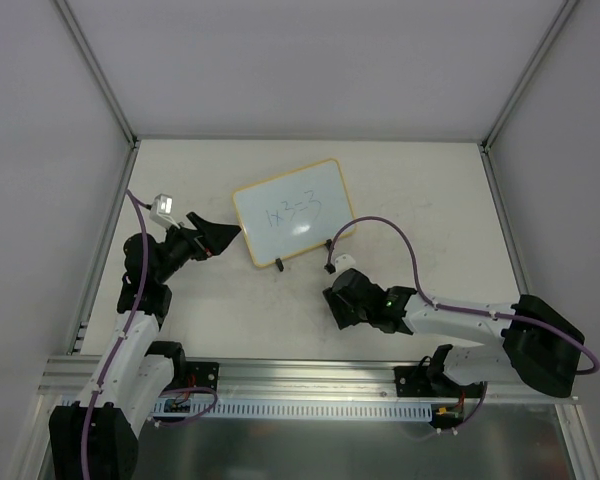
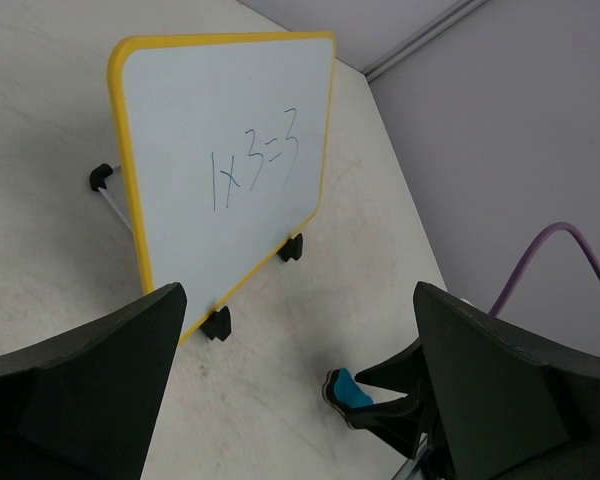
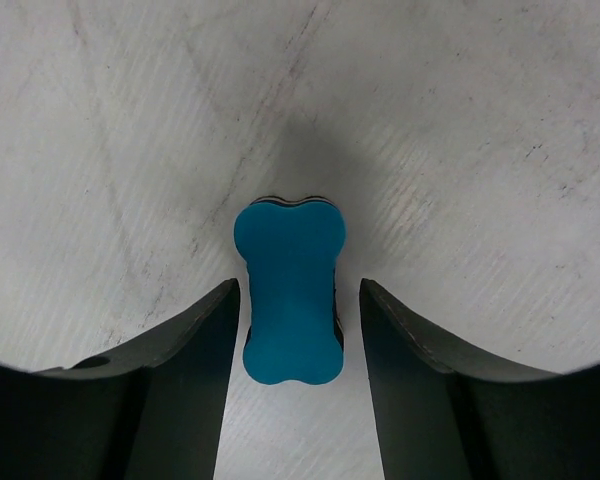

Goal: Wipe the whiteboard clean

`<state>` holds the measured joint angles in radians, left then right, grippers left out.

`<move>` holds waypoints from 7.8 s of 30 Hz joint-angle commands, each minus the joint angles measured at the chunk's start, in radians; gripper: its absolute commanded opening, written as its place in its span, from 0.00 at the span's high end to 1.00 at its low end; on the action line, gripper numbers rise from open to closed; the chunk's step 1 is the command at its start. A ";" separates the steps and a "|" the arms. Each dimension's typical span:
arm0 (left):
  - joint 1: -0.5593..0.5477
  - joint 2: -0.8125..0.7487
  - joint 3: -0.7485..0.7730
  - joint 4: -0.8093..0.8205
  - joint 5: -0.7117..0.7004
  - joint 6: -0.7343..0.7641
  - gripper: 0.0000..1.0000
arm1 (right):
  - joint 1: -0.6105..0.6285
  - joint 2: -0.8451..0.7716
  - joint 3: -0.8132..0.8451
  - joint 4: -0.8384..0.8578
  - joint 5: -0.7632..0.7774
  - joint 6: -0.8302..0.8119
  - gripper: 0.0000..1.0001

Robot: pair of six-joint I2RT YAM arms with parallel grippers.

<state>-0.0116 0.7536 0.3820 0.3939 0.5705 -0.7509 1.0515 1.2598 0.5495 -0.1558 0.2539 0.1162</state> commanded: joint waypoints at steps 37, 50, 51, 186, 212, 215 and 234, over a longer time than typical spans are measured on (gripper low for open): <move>0.101 0.355 -0.104 0.526 0.115 -0.087 0.05 | -0.097 0.026 0.380 -0.062 -0.062 -0.095 1.00; 0.101 0.789 0.099 0.870 0.307 -0.076 0.05 | -0.202 0.222 0.681 -0.047 -0.166 -0.177 1.00; 0.099 0.823 0.112 0.904 0.322 -0.096 0.06 | -0.206 0.231 0.687 -0.039 -0.173 -0.190 1.00; -0.031 1.030 0.222 0.522 0.086 0.142 1.00 | -0.200 0.619 0.593 0.324 -0.127 -0.168 0.99; -0.031 1.026 0.209 0.568 0.106 0.145 1.00 | -0.186 0.687 0.846 0.202 -0.157 -0.210 1.00; -0.031 1.024 0.201 0.577 0.106 0.145 1.00 | -0.186 0.690 0.831 0.202 -0.142 -0.207 1.00; -0.031 1.026 0.204 0.576 0.103 0.143 1.00 | -0.449 0.604 0.618 0.262 -0.171 -0.142 1.00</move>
<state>-0.0586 1.7790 0.6014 1.0267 0.8665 -0.6704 0.6598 1.8496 1.2072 0.1421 0.0204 -0.0334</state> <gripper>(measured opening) 0.052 0.359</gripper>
